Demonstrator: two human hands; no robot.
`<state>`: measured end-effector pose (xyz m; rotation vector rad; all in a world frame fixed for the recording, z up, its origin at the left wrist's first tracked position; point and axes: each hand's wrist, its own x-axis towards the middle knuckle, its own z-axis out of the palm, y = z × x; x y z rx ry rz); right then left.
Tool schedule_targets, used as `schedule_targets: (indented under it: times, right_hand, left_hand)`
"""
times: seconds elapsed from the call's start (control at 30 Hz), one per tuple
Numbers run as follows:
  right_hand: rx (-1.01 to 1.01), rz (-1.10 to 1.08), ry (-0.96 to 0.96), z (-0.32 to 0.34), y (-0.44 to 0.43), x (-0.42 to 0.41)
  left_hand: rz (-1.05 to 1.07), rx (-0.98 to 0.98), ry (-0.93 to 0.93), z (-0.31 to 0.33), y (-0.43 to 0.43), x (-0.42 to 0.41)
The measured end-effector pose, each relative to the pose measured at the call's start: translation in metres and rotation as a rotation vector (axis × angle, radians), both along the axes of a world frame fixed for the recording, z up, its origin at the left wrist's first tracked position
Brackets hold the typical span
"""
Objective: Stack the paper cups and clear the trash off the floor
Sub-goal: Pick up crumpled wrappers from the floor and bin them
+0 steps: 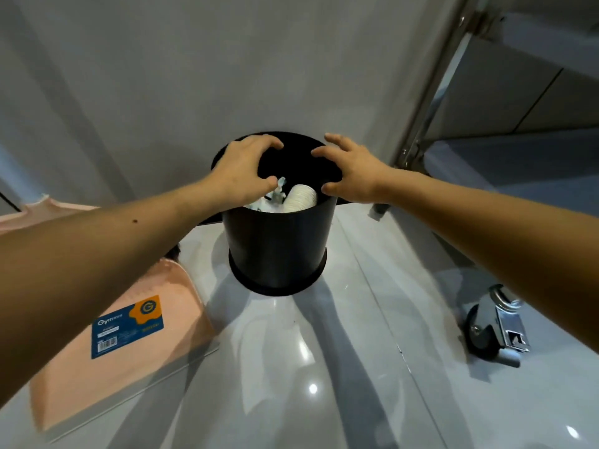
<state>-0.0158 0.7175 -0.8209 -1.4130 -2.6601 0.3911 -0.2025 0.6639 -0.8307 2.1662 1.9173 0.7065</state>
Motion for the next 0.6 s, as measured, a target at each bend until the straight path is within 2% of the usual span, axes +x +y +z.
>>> schedule_targets:
  times: [0.2, 0.3, 0.47, 0.6]
  right_hand:
    - [-0.019, -0.055, -0.083, -0.004, -0.022, 0.057]
    - [-0.047, -0.062, -0.125, -0.005, -0.044, 0.102]
    - [-0.172, -0.164, -0.302, -0.01, -0.111, 0.222]
    - [-0.266, -0.344, -0.328, -0.012, -0.178, 0.342]
  left_hand:
    - [-0.194, -0.001, 0.057, 0.006, -0.007, 0.066]
    - [-0.355, -0.008, 0.137, 0.003, -0.017, 0.116]
    - [-0.634, -0.099, 0.294, -0.014, -0.04, 0.224]
    - [-0.791, -0.076, 0.26, -0.021, -0.067, 0.338]
